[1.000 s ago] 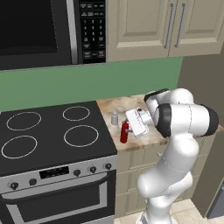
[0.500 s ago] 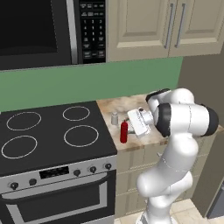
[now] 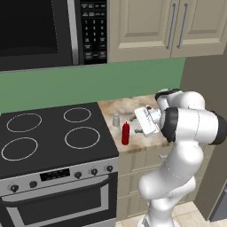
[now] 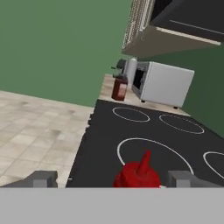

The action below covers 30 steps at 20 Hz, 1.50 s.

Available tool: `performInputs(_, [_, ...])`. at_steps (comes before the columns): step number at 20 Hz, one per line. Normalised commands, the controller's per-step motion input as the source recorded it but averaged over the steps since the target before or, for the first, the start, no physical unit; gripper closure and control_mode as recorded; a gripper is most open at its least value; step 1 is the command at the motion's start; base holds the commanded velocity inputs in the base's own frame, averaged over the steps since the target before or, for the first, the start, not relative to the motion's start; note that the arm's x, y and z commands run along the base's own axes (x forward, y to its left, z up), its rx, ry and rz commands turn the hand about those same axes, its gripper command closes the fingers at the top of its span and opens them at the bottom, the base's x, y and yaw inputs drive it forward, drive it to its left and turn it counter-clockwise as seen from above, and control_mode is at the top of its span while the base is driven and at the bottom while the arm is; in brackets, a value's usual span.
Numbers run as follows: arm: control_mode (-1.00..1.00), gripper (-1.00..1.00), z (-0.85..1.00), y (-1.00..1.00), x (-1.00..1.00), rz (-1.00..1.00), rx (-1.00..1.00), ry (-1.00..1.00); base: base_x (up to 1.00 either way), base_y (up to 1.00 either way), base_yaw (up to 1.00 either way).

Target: Collect the paprika, ketchup, and shaker from the cabinet and place them next to the stove.

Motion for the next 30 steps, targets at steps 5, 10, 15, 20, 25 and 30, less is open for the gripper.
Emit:
performInputs(5, [-1.00, -1.00, 0.45, -0.20, -0.42, 0.00, 0.00, -0.05, 0.00, 0.00, 0.00])
performInputs(10, [-1.00, -1.00, 0.46, -0.10, -0.55, 0.00, 0.00, -0.06, 0.00, 0.00, 0.00])
performInputs(15, [-1.00, -1.00, 0.54, 0.00, -0.58, -0.02, 0.00, -0.04, 0.00, 0.00, 0.00])
performInputs(20, [-1.00, -1.00, 0.56, 0.00, -0.63, -0.04, -0.02, -0.01, 0.00, 0.00, 0.00])
performInputs(25, [-1.00, -1.00, 0.50, 0.03, -0.64, -0.05, -0.03, 0.00, 0.00, 0.00, 0.00])
performInputs(30, [-1.00, -1.00, 0.41, 0.11, -0.56, -0.05, -0.06, -0.01, 0.00, 0.00, 0.00])
